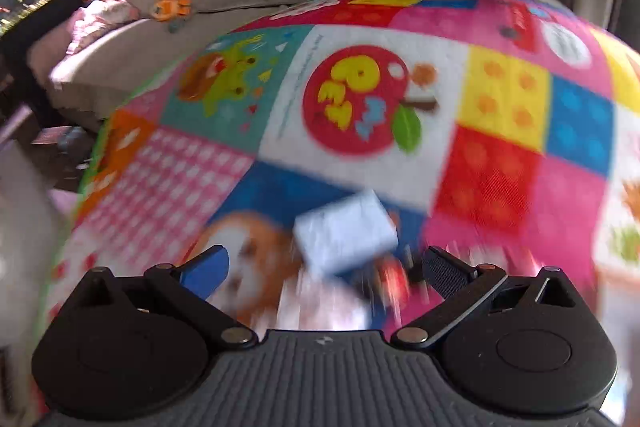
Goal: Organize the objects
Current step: 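Hold the knitted doll in the left gripper while the right gripper grasps the pink pig toy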
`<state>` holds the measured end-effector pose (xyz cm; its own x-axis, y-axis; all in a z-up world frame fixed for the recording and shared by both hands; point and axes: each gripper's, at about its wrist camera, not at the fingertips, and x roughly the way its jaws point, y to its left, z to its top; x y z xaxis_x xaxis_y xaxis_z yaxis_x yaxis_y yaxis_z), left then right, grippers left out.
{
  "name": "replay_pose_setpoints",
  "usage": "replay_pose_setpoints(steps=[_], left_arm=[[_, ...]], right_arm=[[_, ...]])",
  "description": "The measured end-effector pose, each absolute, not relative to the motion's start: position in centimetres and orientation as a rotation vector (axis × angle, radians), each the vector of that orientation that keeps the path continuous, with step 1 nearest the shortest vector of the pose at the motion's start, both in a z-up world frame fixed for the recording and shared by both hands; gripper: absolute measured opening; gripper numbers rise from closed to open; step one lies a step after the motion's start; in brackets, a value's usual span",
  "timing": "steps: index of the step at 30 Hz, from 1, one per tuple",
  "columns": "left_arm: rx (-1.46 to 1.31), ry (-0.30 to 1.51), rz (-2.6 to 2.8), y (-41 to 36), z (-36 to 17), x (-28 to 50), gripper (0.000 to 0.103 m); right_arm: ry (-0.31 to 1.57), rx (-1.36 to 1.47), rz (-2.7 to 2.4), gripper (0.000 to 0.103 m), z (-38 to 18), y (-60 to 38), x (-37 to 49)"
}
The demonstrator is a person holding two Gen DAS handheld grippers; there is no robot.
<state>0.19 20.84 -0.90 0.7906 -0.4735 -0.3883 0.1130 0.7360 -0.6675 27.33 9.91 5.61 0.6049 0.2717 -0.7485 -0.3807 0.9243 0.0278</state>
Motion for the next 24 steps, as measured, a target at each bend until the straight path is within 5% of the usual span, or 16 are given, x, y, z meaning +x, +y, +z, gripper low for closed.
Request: replay_pose_setpoints(steps=[8,18,24], left_arm=[[-0.688,0.572,-0.361,21.0,-1.0,0.3,0.051],[-0.71,0.574,-0.368,21.1,-1.2,0.1,0.051],[-0.718,0.568,-0.377,21.1,-1.2,0.1,0.051]], right_arm=[[0.947,-0.276,0.306,0.052,0.3,12.3,33.1],[1.023,-0.374,0.407,0.053,2.6,2.8,22.7],[0.9,-0.228,0.244,0.065,6.8,-1.1,23.3]])
